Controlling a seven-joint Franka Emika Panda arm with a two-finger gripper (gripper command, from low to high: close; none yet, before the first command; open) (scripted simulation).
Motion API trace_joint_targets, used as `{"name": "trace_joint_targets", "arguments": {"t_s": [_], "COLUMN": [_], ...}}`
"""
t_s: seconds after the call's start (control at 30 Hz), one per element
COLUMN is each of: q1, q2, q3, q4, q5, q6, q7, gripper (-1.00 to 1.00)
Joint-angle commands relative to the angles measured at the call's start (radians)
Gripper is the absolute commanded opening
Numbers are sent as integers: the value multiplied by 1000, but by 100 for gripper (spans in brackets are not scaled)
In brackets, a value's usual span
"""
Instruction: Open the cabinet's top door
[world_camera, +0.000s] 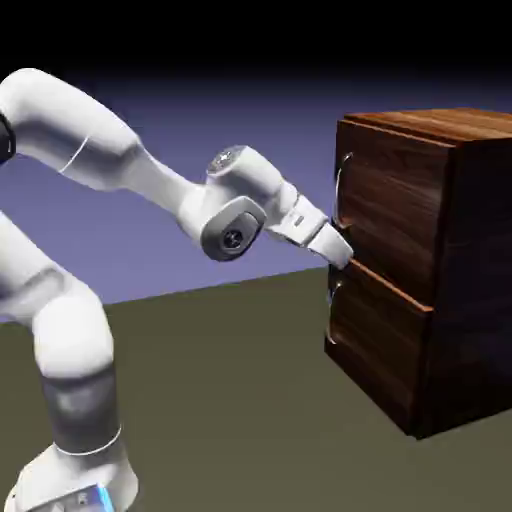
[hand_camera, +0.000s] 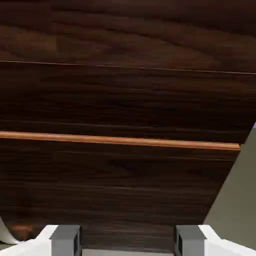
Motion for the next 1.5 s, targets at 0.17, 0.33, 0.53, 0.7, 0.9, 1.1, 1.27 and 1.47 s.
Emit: {"name": "trace_joint_targets", "arguments": {"t_s": [0.17, 0.33, 0.53, 0.7, 0.9, 1.1, 1.27, 1.47], "q1": [-106, -195, -301, -390, -496, -602, -691, -797], "q2": [-80, -148, -228, -295, -375, -456, -523, -603], "q3": [131, 240, 370, 479, 610, 741, 850, 980], "q4": [47, 86, 133, 172, 219, 266, 305, 352], "q5": [261, 479, 740, 957, 1218, 1479, 1696, 1957], "q6": [-13, -24, -37, -48, -61, -75, -86, -99], "q7": [-131, -239, -370, -479, -609, -740, -849, -979], "gripper": [0, 0, 0, 0, 0, 0, 0, 0]}}
